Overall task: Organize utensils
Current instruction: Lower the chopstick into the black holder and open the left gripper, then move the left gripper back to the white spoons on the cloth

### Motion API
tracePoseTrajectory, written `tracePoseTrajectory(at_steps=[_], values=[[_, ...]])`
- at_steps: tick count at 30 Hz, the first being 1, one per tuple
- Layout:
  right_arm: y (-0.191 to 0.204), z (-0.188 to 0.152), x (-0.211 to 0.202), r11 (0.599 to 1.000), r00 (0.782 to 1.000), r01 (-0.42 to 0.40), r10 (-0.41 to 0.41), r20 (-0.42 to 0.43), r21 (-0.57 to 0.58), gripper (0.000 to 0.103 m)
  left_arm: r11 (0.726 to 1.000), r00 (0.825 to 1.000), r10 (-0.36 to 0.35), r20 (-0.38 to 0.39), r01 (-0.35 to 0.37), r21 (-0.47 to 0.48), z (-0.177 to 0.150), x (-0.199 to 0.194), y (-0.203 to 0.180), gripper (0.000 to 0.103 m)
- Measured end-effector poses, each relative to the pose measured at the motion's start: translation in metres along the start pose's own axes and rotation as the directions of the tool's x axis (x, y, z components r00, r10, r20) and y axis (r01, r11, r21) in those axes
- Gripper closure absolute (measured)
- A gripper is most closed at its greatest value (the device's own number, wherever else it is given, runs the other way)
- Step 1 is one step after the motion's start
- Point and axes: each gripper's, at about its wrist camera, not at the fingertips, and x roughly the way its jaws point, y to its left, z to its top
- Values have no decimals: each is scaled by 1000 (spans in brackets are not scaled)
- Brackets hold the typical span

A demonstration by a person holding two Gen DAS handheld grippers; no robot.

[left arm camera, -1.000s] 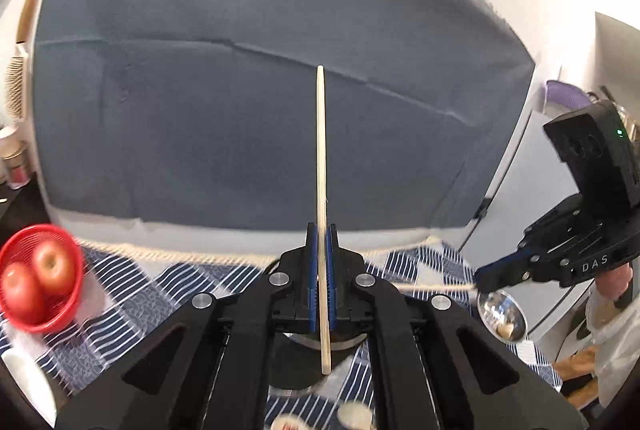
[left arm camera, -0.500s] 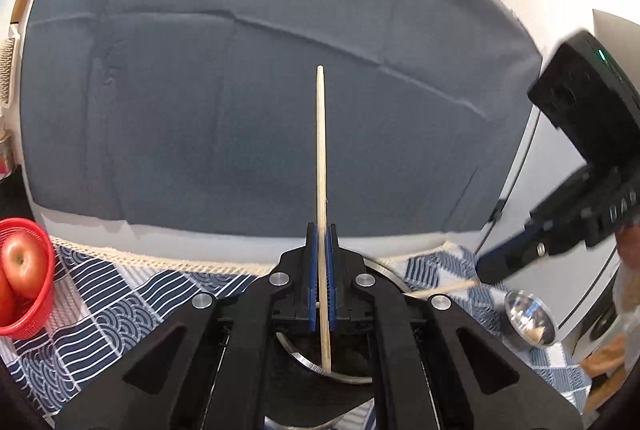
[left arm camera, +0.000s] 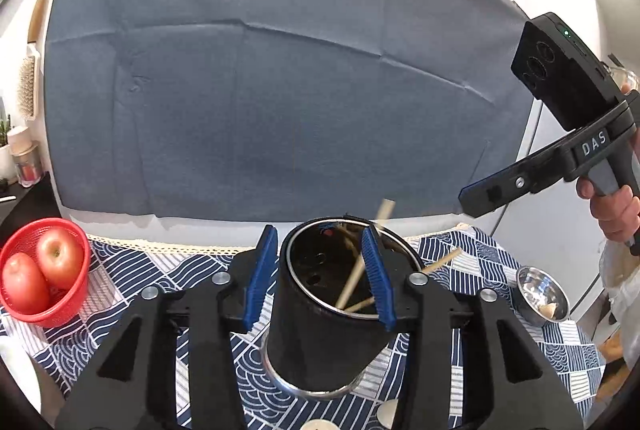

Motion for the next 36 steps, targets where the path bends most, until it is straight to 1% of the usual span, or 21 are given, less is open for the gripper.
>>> tracePoseTrajectory(at_steps=[1,2,3,4,5,6,7,9,11,12,14,17,18,22,24,28,31,36], values=[[0,-3,-2,1000,1000,-3,3,10,-9,48,1000,1000,7,-10,-7,5,-1,-1,-2,48],[1,-7,-4,1000,1000,12,-11,26,-23,40,1000,1000,18,-15,-18,10,-2,-3,-5,44],[0,-9,-6,999,999,22,-21,37,-30,37,1000,999,27,-19,-26,14,-3,-5,-7,36],[1,-13,-8,999,998,27,-26,50,-38,37,999,999,33,-22,-33,16,-4,-7,-8,31],[1,-16,-9,999,998,27,-24,57,-43,33,999,999,41,-24,-41,17,-5,-10,-10,30],[1,-19,-10,999,998,26,-23,66,-47,28,999,998,49,-27,-49,18,-6,-14,-11,26],[1,-22,-11,999,997,29,-25,73,-46,27,998,998,53,-31,-52,18,-7,-16,-12,21],[0,-29,-13,998,996,31,-26,87,-49,24,997,997,74,-38,-73,15,-11,-21,-15,19],[-1,-37,-13,998,995,21,-16,99,-55,18,997,996,83,-45,-83,8,-15,-27,-15,15],[0,-41,-12,998,994,20,-13,106,-61,18,996,995,89,-49,-89,1,-17,-31,-14,12],[-2,-52,-7,998,994,16,-8,112,-69,18,994,992,108,-63,-108,-3,-23,-37,-14,11],[-7,-64,4,998,995,-7,13,99,-59,18,990,986,143,-88,-143,3,-29,-42,-14,10],[-8,-69,6,998,994,-10,17,111,-63,18,988,984,153,-96,-153,3,-32,-45,-14,8],[-4,-91,15,995,987,-37,52,150,-97,17,979,969,199,-144,-203,-12,-48,-52,-11,6],[-1,-100,19,991,986,-60,77,148,-119,17,975,961,218,-170,-224,-16,-58,-55,-9,6],[9,-119,30,986,986,-38,64,154,-164,17,967,947,241,-212,-253,-28,-73,-59,-6,6],[15,-136,39,982,985,-72,97,140,-173,17,963,939,254,-233,-268,-34,-84,-63,-4,6],[28,-161,50,975,986,-67,97,134,-210,17,958,928,263,-264,-283,-41,-98,-66,1,6]])
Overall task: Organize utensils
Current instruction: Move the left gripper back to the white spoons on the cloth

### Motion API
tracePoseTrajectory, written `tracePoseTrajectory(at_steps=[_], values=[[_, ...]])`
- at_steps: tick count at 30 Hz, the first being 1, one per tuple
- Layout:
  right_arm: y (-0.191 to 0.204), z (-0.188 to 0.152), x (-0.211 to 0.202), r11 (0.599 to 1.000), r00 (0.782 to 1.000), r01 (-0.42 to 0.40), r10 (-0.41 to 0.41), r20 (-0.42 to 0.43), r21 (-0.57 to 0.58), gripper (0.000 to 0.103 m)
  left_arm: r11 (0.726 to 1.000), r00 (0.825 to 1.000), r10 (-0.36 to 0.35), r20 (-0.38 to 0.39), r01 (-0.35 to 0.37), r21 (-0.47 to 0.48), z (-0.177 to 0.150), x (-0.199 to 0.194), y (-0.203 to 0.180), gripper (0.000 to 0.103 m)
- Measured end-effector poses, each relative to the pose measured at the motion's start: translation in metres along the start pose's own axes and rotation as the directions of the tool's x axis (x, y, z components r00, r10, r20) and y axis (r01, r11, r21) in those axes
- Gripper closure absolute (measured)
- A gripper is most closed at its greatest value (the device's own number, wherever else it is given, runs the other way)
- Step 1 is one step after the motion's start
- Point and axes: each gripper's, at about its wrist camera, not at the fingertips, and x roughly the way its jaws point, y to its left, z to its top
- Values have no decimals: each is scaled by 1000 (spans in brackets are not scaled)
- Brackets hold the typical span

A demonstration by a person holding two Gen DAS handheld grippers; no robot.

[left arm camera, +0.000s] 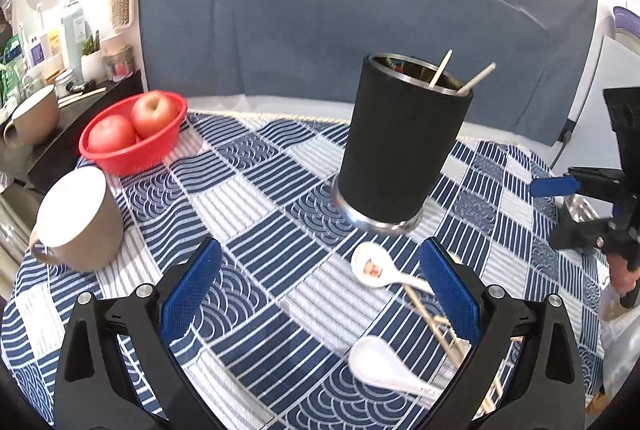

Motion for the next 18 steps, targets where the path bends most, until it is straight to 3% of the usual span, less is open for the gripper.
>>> tracePoseTrajectory(at_steps=[10,18], values=[[20,-46,20,998,999,16,-18,-38,-52,17,1000,997,2,-78,-1,12,-35,7,7,6],[35,-71,37,997,997,28,-33,-62,-76,17,992,989,-104,-109,111,58,-51,10,7,6]])
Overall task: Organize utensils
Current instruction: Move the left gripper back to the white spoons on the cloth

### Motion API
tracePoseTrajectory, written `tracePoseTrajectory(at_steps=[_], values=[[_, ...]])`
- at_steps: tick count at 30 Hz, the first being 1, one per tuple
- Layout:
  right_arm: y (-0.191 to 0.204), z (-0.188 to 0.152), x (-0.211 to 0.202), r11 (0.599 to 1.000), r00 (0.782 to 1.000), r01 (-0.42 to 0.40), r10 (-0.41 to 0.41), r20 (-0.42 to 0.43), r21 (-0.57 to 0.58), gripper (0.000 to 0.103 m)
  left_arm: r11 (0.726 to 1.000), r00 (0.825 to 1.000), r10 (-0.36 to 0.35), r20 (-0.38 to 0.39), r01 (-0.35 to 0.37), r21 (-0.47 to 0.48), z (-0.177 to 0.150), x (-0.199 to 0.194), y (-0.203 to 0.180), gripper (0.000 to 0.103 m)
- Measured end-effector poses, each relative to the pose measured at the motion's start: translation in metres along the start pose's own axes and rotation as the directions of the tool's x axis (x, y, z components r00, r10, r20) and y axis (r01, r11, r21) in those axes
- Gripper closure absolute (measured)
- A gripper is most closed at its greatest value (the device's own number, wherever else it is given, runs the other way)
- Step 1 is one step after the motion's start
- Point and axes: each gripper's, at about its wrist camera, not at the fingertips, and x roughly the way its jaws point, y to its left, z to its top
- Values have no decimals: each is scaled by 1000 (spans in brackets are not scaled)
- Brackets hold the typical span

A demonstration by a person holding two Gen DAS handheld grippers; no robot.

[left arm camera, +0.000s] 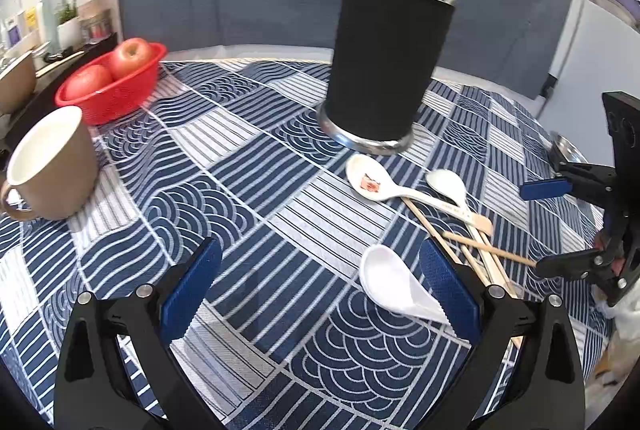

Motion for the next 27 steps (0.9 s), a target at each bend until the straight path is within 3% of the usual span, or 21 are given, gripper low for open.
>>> tracePoseTrajectory(at_steps=[8,14,20,23,25,27], values=[[32,-7,20,992,999,32,-37,-35,-120,17,994,994,-103,-38,102,-31,-3,12,15,7],[52,-4,28,989,999,15,-21,-42,-144,17,988,986,-156,-59,156,-14,-4,14,15,22],[70,1,38,989,999,-10,4,-47,-145,18,979,976,-192,-98,198,50,-6,20,5,46],[72,2,44,991,999,12,-19,-49,-131,23,980,976,-183,-117,190,53,-2,25,4,70],[71,3,48,994,998,18,-24,-56,-111,27,975,971,-213,-110,219,39,0,24,4,93],[67,5,52,997,998,-2,-3,-70,-75,37,974,971,-219,-97,223,40,1,21,3,96]])
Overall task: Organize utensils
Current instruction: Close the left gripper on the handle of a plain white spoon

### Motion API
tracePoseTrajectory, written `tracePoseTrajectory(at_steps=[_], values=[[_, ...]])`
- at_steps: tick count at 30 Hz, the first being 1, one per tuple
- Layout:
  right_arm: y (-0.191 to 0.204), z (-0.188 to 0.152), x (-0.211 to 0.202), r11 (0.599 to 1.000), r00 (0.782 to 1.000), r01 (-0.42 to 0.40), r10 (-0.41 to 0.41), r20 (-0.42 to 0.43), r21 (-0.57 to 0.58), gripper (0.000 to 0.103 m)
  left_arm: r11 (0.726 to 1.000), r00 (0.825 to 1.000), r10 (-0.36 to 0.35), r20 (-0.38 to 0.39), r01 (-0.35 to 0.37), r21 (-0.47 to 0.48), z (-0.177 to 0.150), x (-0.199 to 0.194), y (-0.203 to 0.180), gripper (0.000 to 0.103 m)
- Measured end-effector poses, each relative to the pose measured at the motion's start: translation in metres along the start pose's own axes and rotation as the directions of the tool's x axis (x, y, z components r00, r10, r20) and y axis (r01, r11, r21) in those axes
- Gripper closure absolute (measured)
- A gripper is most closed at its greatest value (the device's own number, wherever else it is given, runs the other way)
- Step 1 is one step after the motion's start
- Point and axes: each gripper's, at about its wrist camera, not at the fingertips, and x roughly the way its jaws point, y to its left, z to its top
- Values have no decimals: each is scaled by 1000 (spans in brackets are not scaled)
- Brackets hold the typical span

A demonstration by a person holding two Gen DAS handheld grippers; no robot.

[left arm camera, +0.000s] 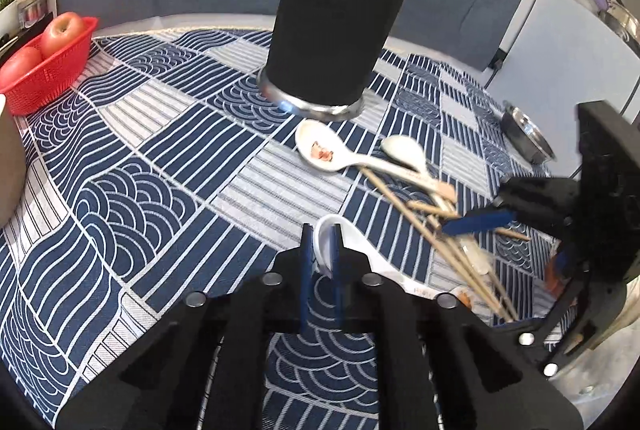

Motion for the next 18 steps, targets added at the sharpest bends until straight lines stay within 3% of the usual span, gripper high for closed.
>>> tracePoseTrajectory(at_steps=[6,11,14,18], values=[[0,3,2,1000,1000,-14,14,-2,4,64,999,999,34,-11,-34,8,0,-10,-12,96],[2,1,5,999,999,-43,43,-15,-7,70,999,998,41,-38,-41,7,4,-19,-23,97],[4,-1,5,997,997,-73,73,-23,-9,90,997,997,65,-29,-64,33,10,-27,-32,97],[5,-3,3,995,995,-103,103,-15,3,93,994,996,90,-17,-89,62,14,-33,-44,97]])
